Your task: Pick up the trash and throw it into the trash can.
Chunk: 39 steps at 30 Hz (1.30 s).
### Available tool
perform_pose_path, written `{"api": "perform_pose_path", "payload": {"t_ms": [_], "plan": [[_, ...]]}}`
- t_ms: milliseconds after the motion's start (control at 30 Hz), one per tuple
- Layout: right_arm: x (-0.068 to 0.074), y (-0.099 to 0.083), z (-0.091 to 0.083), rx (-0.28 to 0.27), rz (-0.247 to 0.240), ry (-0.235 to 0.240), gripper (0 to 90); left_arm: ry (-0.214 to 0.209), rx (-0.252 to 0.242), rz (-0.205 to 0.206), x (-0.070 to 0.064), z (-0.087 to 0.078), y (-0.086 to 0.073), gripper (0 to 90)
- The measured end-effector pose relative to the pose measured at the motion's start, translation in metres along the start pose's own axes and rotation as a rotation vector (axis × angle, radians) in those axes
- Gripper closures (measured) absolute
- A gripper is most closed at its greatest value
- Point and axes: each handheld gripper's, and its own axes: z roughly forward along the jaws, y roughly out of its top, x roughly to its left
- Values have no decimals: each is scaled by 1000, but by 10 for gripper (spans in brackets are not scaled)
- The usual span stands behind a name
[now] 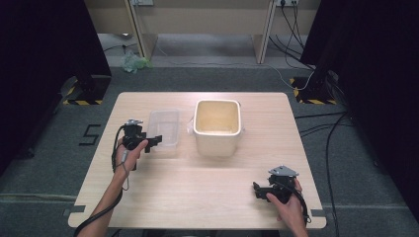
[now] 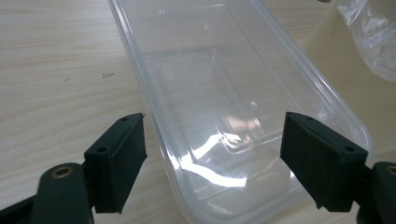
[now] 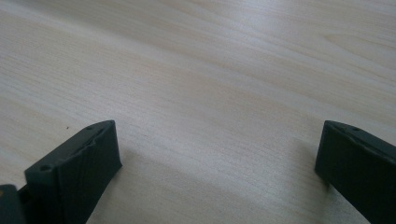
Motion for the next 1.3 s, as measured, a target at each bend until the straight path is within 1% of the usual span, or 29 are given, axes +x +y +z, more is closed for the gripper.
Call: {"api": "perform_pose_path", "payload": {"t_ms": [33,100,167,200,233,300,367,400,467,500,533,667,700,733,767,800,833,867,900,967,1067,1133,1167,1267,1300], "plan": [[0,0,0,0,0,0,2,-1,2,0,-1,-1,-1,219],[0,0,0,0,0,0,2,-16,7,-3,-3,-4,-4,210],[0,0,0,0,0,0,2,-14,7,1,-5,-6,-6,209],[0,0,0,0,1,0,2,-10,12,13,-7,-11,-9,209],[0,0,0,0,0,0,2,-10,12,13,-7,-11,-9,210],[0,0,0,0,1,0,2,-11,17,20,-12,-17,-15,208],[0,0,0,0,0,0,2,-11,15,21,-15,-21,-20,207],[0,0,0,0,0,0,2,-10,6,34,-15,-22,-22,207],[0,0,0,0,0,0,2,-19,2,34,-18,-26,-27,204],[0,0,0,0,0,0,2,-19,2,34,-18,-26,-27,201],[0,0,0,0,0,0,2,-31,2,35,-21,-29,-33,192],[0,0,0,0,1,0,2,-44,-8,44,-27,-37,-42,179],[0,0,0,0,0,0,2,-44,4,21,-30,-40,-46,179],[0,0,0,0,0,0,2,-44,4,21,-30,-40,-46,179],[0,0,0,0,0,0,2,-61,-13,35,-31,-43,-50,179],[0,0,0,0,0,0,2,-54,-2,17,-33,-46,-53,178],[0,0,0,0,0,0,2,-54,-2,17,-33,-46,-53,178],[0,0,0,0,1,0,2,-74,-7,34,-35,-49,-58,178],[0,0,0,0,0,0,2,-79,-7,32,-36,-51,-60,178],[0,0,0,0,0,0,2,-79,0,30,-38,-53,-62,177],[0,0,0,0,0,0,2,-92,4,32,-44,-61,-70,177],[0,0,0,0,0,0,2,-89,8,32,-45,-63,-73,176],[0,0,0,0,1,0,2,-95,9,39,-48,-67,-77,175],[0,0,0,0,0,0,2,-102,14,43,-51,-70,-81,173],[0,0,0,0,0,0,2,-124,0,59,-52,-70,-82,174]]}}
